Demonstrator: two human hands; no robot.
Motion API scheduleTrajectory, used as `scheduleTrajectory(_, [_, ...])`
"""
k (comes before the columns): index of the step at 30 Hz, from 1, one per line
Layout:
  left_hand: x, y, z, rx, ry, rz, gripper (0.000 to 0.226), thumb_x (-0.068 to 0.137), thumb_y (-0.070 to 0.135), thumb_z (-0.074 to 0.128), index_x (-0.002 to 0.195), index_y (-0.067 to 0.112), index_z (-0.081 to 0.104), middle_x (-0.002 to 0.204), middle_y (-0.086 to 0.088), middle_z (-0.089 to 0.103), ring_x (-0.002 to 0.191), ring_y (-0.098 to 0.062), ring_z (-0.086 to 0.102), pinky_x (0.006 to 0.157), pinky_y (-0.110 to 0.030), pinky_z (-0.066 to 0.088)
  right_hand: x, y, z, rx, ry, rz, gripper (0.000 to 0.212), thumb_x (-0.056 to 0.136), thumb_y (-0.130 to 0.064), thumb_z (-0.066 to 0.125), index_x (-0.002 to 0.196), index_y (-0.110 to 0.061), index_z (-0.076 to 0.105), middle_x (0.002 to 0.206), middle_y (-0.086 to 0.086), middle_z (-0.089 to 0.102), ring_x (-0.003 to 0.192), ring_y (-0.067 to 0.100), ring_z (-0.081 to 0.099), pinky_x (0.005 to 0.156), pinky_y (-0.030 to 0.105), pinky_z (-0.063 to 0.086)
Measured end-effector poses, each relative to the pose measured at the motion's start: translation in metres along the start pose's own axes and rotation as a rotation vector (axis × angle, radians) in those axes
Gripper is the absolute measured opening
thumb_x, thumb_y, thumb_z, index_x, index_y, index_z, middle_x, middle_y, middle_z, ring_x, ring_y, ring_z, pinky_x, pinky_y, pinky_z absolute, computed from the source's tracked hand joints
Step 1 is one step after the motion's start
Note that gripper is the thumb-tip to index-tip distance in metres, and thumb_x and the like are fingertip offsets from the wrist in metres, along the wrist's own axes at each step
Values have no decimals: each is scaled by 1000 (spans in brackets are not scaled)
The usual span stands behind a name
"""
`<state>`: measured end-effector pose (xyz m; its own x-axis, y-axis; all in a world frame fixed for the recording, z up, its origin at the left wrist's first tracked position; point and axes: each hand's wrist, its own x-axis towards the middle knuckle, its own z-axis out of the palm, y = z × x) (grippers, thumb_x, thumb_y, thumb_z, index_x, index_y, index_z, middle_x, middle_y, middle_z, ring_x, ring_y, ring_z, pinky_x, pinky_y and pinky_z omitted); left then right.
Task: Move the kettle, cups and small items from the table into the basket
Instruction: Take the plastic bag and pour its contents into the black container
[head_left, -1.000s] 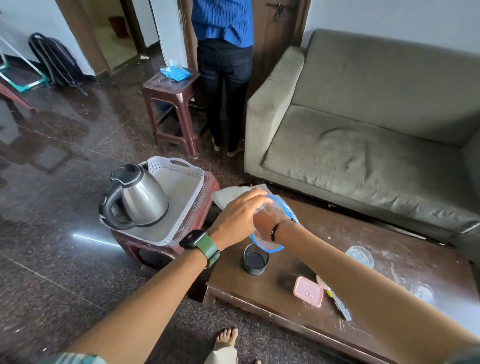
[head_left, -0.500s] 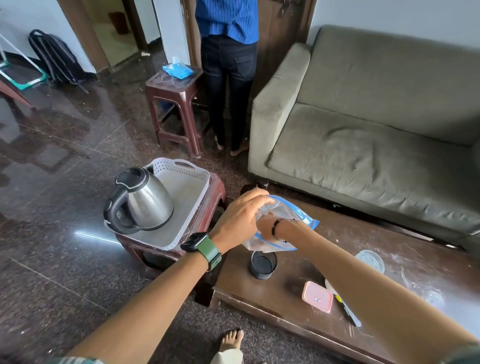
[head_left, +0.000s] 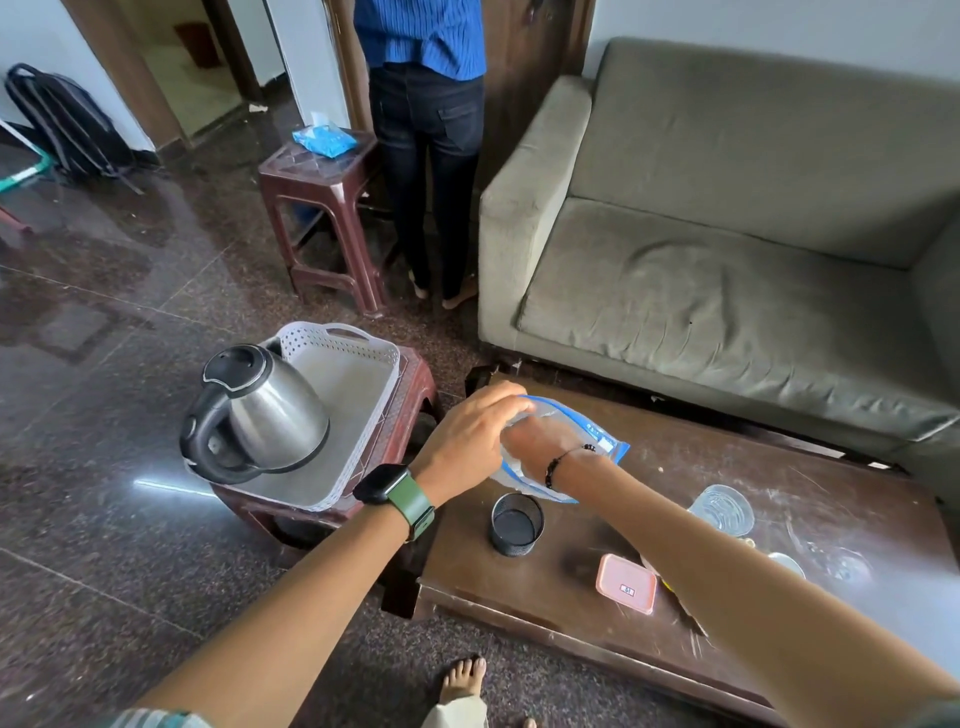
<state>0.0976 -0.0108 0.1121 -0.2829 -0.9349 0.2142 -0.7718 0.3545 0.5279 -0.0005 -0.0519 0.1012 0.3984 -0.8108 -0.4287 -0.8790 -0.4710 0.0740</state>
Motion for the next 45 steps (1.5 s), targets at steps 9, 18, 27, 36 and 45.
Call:
scheduleTrajectory(9, [1, 0, 9, 42, 52, -27, 47, 74, -20, 51, 115, 2, 60, 120, -12, 60, 104, -26, 62, 87, -10, 27, -41, 35, -14, 373, 144, 53, 31, 89, -5, 43, 106, -9, 68, 107, 13, 68, 106, 33, 59, 84, 33, 46])
scheduleTrajectory(18, [11, -4, 11, 4, 33, -92, 51, 74, -17, 52, 120, 5, 58, 119, -11, 56, 102, -31, 61, 85, -36, 50, -73, 68, -24, 766, 452, 160, 14, 78, -5, 58, 79, -11, 71, 90, 7, 70, 79, 22, 56, 79, 26, 47])
scheduleTrajectory(27, [15, -4, 10, -63, 119, -152, 41, 77, -10, 48, 115, -2, 59, 119, -15, 56, 105, -33, 59, 86, -41, 51, -76, 100, -51, 1421, 517, 67, 38, 74, 22, 51, 90, -11, 60, 73, 3, 59, 63, 15, 52, 63, 25, 45])
scheduleTrajectory(36, [19, 12, 0, -721, 154, -328, 41, 76, 36, 34, 77, 4, 59, 84, 0, 58, 77, -13, 54, 71, -26, 43, -53, 98, -44, 1531, 466, 205, 40, 76, 20, 32, 79, -9, 60, 63, 3, 51, 45, 5, 48, 40, 12, 34])
scheduleTrajectory(45, [25, 9, -7, -725, 20, -337, 50, 61, 82, 44, 85, 40, 55, 92, 14, 49, 86, 13, 49, 78, -4, 36, -32, 86, -36, 1585, 557, 140, 43, 79, 17, 40, 69, -18, 62, 65, 4, 57, 60, 17, 49, 57, 25, 38])
